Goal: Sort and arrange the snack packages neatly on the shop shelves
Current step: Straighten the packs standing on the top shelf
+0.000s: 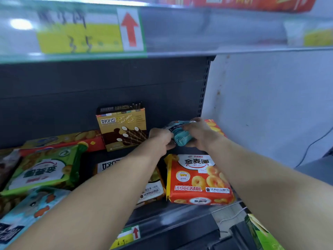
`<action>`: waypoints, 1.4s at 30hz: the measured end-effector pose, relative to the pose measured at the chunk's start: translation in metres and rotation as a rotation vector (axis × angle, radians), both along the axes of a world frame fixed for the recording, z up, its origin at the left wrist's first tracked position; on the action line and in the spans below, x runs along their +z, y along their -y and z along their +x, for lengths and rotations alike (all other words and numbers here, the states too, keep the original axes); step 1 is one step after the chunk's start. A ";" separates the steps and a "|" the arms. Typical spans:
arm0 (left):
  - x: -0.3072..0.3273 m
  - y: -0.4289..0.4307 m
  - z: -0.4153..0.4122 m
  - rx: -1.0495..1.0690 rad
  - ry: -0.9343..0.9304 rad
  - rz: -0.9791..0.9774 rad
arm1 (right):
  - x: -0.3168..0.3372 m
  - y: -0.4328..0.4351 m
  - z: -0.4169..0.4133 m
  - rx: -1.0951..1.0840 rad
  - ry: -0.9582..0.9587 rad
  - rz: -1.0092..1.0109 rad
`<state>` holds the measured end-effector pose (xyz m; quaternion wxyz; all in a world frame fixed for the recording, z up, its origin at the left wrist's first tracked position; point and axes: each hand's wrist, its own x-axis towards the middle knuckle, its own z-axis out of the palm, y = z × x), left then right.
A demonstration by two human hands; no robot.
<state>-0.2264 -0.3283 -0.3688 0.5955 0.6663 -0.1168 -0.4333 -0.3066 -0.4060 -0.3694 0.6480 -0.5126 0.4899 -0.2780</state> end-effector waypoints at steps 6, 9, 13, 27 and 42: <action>0.038 -0.034 -0.018 -0.106 0.092 0.020 | 0.028 -0.028 -0.027 -0.052 0.107 -0.062; 0.056 -0.058 -0.023 -0.189 0.182 0.061 | 0.048 -0.048 -0.040 -0.083 0.068 -0.094; 0.078 -0.088 -0.034 -0.265 0.523 0.200 | 0.070 -0.082 -0.058 -0.090 0.087 -0.051; 0.108 -0.241 -0.042 -0.544 0.789 0.139 | 0.111 -0.238 -0.088 0.200 -0.122 -0.189; 0.194 -0.367 -0.047 -0.428 0.752 0.067 | 0.196 -0.351 -0.105 0.281 -0.002 -0.350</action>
